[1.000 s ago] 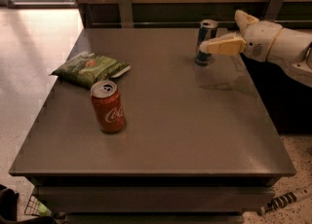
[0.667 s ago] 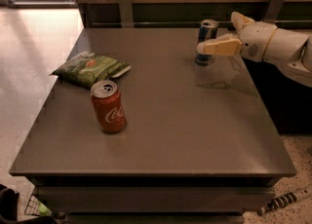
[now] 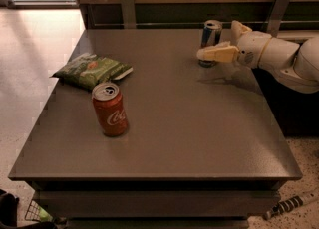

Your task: Pick redbull can

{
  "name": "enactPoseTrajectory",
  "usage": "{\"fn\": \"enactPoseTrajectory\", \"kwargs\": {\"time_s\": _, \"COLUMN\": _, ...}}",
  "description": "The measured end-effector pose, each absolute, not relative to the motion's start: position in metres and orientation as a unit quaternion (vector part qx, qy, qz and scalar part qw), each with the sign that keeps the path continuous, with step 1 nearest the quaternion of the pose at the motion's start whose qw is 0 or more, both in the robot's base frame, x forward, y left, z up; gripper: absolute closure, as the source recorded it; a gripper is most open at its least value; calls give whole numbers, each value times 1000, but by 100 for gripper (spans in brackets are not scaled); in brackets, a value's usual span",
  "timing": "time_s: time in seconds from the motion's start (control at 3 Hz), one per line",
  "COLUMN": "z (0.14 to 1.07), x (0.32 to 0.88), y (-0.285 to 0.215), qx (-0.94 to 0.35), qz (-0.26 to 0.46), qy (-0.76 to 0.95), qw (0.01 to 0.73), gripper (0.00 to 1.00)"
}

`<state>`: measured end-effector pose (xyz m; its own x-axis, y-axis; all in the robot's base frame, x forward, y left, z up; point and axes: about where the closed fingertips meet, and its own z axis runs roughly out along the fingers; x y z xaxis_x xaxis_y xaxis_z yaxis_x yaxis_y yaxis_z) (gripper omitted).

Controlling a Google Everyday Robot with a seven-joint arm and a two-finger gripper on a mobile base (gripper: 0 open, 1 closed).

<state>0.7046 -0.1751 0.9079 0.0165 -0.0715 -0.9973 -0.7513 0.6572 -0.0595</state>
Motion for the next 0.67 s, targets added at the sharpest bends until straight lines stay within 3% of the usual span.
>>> {"fn": "enactPoseTrajectory", "kwargs": {"time_s": 0.33, "z": 906, "x": 707, "y": -173, "qx": -317, "qz": 269, "qy": 648, "qw": 638, "gripper": 15}}
{"fn": "enactPoseTrajectory", "kwargs": {"time_s": 0.67, "z": 906, "x": 707, "y": -169, "qx": -319, "qz": 271, "qy": 647, "qw": 637, "gripper": 38}}
